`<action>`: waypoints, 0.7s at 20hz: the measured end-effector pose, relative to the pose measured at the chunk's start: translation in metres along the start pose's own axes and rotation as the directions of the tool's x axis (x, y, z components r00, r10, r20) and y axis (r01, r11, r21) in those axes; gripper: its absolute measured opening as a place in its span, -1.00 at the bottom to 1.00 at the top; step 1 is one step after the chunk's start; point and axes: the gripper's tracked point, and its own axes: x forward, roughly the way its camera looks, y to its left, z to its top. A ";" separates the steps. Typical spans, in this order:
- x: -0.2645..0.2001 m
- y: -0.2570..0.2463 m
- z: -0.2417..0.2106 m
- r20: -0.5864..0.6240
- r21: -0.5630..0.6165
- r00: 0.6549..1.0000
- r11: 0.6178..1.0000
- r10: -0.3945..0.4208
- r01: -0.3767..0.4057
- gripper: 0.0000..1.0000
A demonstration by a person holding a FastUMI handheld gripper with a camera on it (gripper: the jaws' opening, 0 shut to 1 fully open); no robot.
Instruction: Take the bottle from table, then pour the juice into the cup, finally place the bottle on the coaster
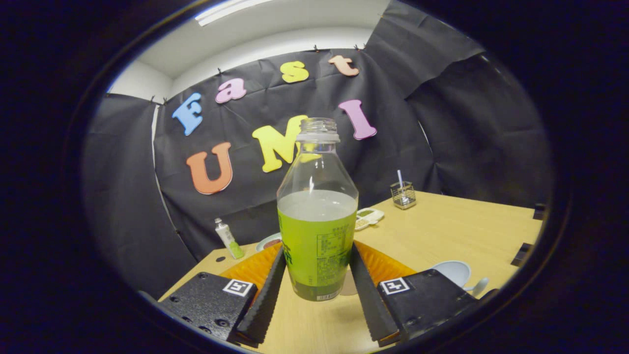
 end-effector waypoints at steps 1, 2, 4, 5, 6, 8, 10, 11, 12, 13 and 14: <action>0.007 -0.002 -0.002 -0.004 -0.035 1.000 0.999 -0.023 0.022 0.59; 0.014 -0.006 -0.005 -0.010 -0.069 0.999 0.997 -0.041 0.040 0.60; 0.027 -0.008 -0.011 -0.021 -0.110 0.997 0.992 -0.069 0.066 0.60; 0.034 -0.007 -0.013 -0.031 -0.123 0.997 0.990 -0.073 0.069 0.60; 0.042 -0.008 -0.017 -0.038 -0.135 0.996 0.988 -0.081 0.075 0.60; 0.055 -0.007 -0.022 -0.054 -0.161 0.995 0.984 -0.089 0.079 0.60; 0.068 -0.008 -0.026 -0.074 -0.176 0.993 0.982 -0.088 0.074 0.60; 0.075 -0.009 -0.028 -0.080 -0.186 0.992 0.979 -0.096 0.079 0.60; 0.080 -0.012 -0.031 -0.088 -0.200 0.991 0.976 -0.105 0.085 0.60; 0.086 -0.014 -0.035 -0.097 -0.211 0.989 0.974 -0.109 0.087 0.60; 0.092 -0.017 -0.038 -0.110 -0.220 0.987 0.972 -0.115 0.089 0.60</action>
